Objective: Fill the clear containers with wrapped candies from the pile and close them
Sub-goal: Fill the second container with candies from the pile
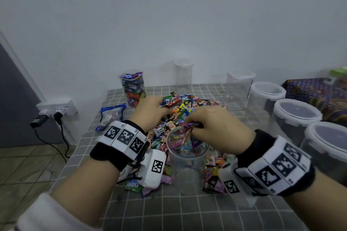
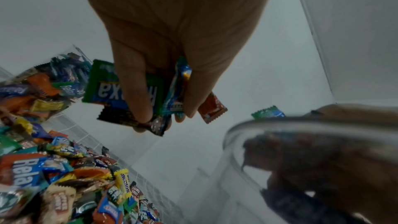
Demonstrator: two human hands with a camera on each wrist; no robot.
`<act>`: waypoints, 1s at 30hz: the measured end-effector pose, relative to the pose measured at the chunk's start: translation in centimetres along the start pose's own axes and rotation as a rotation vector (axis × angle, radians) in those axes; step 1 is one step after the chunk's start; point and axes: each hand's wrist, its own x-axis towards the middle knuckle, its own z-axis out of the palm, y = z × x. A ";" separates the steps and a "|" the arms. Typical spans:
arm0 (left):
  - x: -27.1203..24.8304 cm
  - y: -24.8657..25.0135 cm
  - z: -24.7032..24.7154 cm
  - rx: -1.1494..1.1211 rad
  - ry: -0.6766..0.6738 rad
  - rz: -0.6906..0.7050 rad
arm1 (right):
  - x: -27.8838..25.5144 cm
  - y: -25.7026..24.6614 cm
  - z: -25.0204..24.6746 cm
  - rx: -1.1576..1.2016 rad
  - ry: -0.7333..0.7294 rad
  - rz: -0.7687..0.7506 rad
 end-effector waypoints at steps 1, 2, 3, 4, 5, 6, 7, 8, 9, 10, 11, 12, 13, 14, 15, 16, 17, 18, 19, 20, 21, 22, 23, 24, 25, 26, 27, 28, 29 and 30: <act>0.0 0.0 0.0 -0.015 -0.001 -0.004 | -0.1 -0.1 0.4 -0.011 -0.020 -0.013; -0.1 0.0 0.0 -0.025 -0.003 -0.011 | -0.2 -0.2 0.7 -0.019 -0.040 -0.022; -0.2 0.0 0.1 -0.032 -0.006 -0.017 | -0.3 -0.3 1.0 -0.029 -0.053 -0.034; -0.3 0.0 0.1 -0.039 -0.009 -0.025 | -0.3 -0.4 1.3 -0.041 -0.059 -0.050; -0.3 0.0 0.1 -0.046 -0.012 -0.029 | -0.4 -0.4 1.6 -0.053 -0.061 -0.067; -0.3 0.1 0.1 -0.049 -0.015 -0.032 | -0.3 -0.4 1.8 -0.067 -0.067 -0.077; -0.3 0.1 0.1 -0.049 -0.016 -0.031 | -0.3 -0.4 2.0 -0.077 -0.072 -0.084; -0.4 0.1 0.1 -0.051 -0.015 -0.030 | -0.3 -0.4 2.2 -0.076 -0.072 -0.091; -0.5 0.1 0.1 -0.056 -0.015 -0.027 | -0.3 -0.3 2.2 -0.062 -0.063 -0.102; -0.5 0.2 0.1 -0.061 -0.011 -0.022 | -0.3 -0.2 2.2 -0.041 -0.055 -0.109; -0.5 0.1 0.1 -0.061 -0.004 -0.015 | -0.3 -0.1 2.2 -0.020 -0.049 -0.109; -0.6 0.2 0.1 -0.059 -0.001 -0.011 | -0.4 0.0 2.1 -0.004 -0.047 -0.104; -0.7 0.2 0.1 -0.061 0.001 -0.002 | -0.5 0.0 2.0 0.009 -0.042 -0.101; -0.7 0.3 0.1 -0.075 -0.002 0.001 | -0.7 0.0 2.0 0.027 -0.030 -0.096; -0.7 0.2 0.1 -0.091 -0.007 0.000 | -1.0 0.1 2.1 0.055 0.004 -0.086; -0.7 0.2 0.1 -0.106 -0.011 -0.002 | -1.3 0.1 2.2 0.095 0.066 -0.067; -0.8 0.3 0.0 -0.120 -0.010 -0.002 | -1.6 0.3 2.5 0.144 0.154 -0.048; -1.0 0.4 -0.1 -0.140 -0.011 -0.003 | -1.9 0.6 2.9 0.202 0.253 -0.033; -1.1 0.5 -0.2 -0.166 -0.013 -0.001 | -2.2 1.0 3.5 0.276 0.334 -0.018; -1.2 0.6 -0.3 -0.199 -0.020 0.006 | -2.6 1.4 4.0 0.373 0.362 0.010; -1.4 0.8 -0.4 -0.236 -0.025 0.018 | -3.0 1.8 4.4 0.488 0.331 0.057; -1.6 1.2 -0.6 -0.266 -0.026 0.031 | -3.4 2.1 4.8 0.615 0.255 0.114; -1.7 1.4 -0.8 -0.297 -0.026 0.046 | -3.8 2.2 5.3 0.741 0.172 0.159; -1.8 1.7 -0.8 -0.335 -0.035 0.062 | -4.2 2.3 5.8 0.842 0.110 0.182; -2.1 2.1 -0.9 -0.377 -0.050 0.083 | -4.4 2.5 6.5 0.904 0.078 0.186; -2.4 2.5 -1.0 -0.413 -0.075 0.104 | -4.6 2.6 7.1 0.927 0.073 0.182; -2.7 2.9 -1.0 -0.439 -0.107 0.120 | -4.6 2.6 7.6 0.927 0.079 0.178; -2.9 3.1 -1.0 -0.458 -0.149 0.130 | -4.5 2.5 7.9 0.914 0.091 0.179; -3.2 3.4 -0.8 -0.471 -0.197 0.136 | -4.4 2.4 8.0 0.901 0.108 0.177; -3.4 3.5 -0.7 -0.474 -0.242 0.135 | -4.3 2.4 8.1 0.889 0.130 0.174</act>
